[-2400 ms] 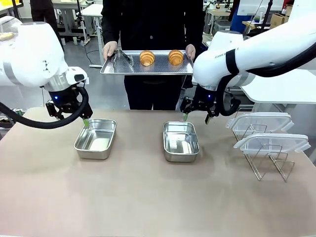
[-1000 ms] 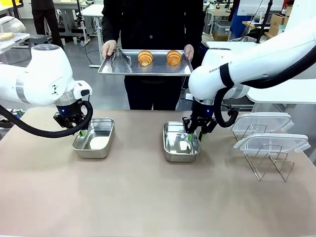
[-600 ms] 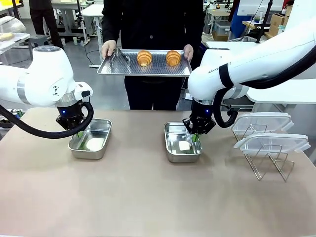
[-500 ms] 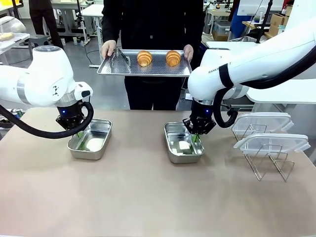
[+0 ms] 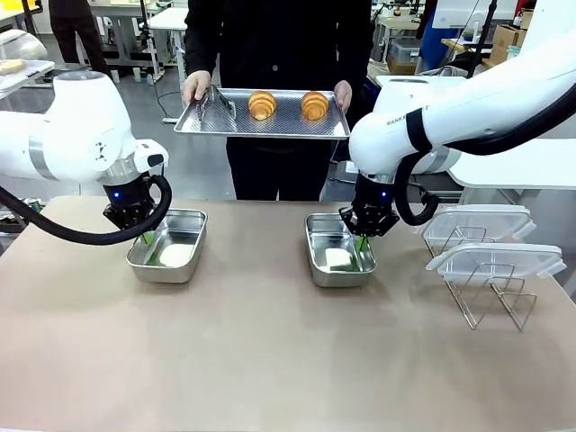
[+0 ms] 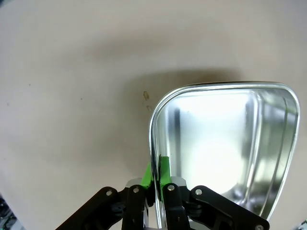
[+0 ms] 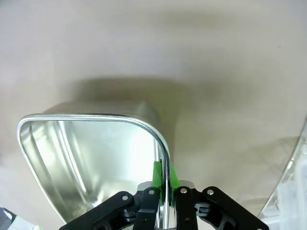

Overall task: Place the bread in airtight containers.
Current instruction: Lift both Airtight Container, then once an object is inside an Airtight Container , place the container in the center of the table.

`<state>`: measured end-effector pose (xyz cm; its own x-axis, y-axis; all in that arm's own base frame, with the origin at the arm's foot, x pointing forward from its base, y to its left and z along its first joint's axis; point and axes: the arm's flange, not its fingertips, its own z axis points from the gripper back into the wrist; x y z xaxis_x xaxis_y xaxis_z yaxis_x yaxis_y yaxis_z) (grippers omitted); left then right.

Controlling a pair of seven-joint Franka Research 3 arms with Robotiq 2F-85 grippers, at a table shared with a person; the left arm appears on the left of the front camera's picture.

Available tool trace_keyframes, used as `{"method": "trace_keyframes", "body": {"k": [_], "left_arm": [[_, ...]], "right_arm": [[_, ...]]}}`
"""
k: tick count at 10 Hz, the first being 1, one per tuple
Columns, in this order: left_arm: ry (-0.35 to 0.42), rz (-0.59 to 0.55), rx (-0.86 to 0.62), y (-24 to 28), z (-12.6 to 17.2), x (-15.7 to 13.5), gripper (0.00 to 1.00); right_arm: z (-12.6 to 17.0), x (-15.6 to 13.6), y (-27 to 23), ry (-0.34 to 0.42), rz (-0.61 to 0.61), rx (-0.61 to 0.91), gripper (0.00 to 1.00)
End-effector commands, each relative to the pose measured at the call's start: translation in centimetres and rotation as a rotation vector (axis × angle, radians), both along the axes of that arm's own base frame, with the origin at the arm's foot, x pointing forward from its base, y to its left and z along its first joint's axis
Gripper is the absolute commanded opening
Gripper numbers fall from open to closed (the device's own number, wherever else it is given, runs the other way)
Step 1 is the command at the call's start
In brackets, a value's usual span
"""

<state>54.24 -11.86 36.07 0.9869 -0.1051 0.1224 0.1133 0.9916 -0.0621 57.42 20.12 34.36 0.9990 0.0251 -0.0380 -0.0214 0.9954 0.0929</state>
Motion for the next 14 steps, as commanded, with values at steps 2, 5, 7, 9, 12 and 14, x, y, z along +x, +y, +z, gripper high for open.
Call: {"method": "trace_keyframes", "body": {"k": [2, 5, 7, 9, 12, 14], "left_arm": [[-0.03, 0.048, -0.078, -0.8, 5.8, -0.6, 0.0], [-0.086, 0.02, -0.088, -2.6, 10.8, -2.6, 0.0], [-0.114, 0.04, -0.075, -2.8, 12.0, -3.0, 0.0], [-0.133, 0.058, -0.026, -2.6, 12.2, -3.4, 0.0], [-0.116, 0.012, -0.083, -2.9, 12.3, -2.9, 0.0], [-0.116, 0.012, -0.083, -2.9, 12.3, -2.9, 0.0]], "right_arm": [[7.2, -0.4, -0.8, -0.066, -0.022, 0.017, 0.0], [11.6, -1.7, -0.4, -0.079, -0.013, -0.001, 0.0], [12.1, -2.0, -0.5, -0.074, -0.033, -0.041, 0.0], [12.1, -2.1, -0.7, -0.079, 0.0, -0.003, 0.0], [12.1, -2.1, -0.7, -0.079, 0.0, -0.003, 0.0], [12.1, -2.1, -0.7, -0.079, 0.0, -0.003, 0.0]]}}
